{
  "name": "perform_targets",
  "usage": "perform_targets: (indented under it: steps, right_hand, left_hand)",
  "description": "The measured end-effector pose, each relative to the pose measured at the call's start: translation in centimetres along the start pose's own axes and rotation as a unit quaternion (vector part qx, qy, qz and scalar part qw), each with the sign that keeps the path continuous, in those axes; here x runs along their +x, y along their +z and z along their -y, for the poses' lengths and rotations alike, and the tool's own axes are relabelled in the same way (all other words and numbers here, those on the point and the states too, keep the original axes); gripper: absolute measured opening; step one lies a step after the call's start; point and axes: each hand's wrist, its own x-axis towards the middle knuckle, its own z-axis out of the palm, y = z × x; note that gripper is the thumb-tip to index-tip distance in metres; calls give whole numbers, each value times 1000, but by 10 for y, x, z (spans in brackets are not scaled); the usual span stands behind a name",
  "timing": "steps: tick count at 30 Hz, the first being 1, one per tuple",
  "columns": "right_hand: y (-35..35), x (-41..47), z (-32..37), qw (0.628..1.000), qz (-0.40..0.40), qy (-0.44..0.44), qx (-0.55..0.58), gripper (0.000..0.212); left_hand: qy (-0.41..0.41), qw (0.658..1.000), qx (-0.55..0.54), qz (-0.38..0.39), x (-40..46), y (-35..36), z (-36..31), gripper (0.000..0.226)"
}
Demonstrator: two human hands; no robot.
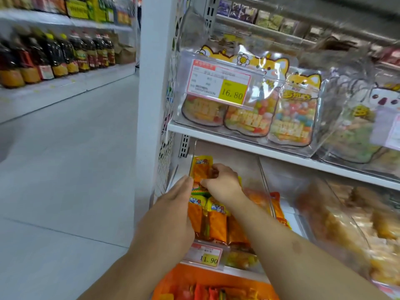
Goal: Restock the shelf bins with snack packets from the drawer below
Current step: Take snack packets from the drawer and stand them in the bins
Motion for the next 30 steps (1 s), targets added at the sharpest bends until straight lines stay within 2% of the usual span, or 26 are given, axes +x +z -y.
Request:
perform_targets:
  steps: [2, 4, 11, 16, 20, 26, 30]
  right_hand:
    - [2, 3, -5, 998, -1, -6, -65, 67]
    - [2, 3, -6, 998, 14, 2, -64, 75]
    - [0, 2, -3, 993, 59, 8, -104, 67]
    - [-8, -8, -7, 997, 39, -20, -71, 79]
    - [-30, -45, -4, 996, 15, -84, -35, 71]
    - [-80, -143, -12, 972, -15, -229, -54, 52]
    - [-87, -216, -49, 972, -1, -235, -25, 39]
  left_hand:
    - [-1, 1000, 2, 1, 0, 0, -1, 81]
    - [-1, 1000, 3, 4, -1, -1, -1, 80]
    - [3, 1000, 6, 9, 1, 0, 0, 81]
    - [1, 1000, -22, 1, 2, -1, 2, 69]
    - [25, 999, -42, -17, -2, -8, -1, 62]
    - [69, 997, 10, -24, -29, -21, -15, 56]
    - [92, 993, 22, -66, -67, -21, -35, 46]
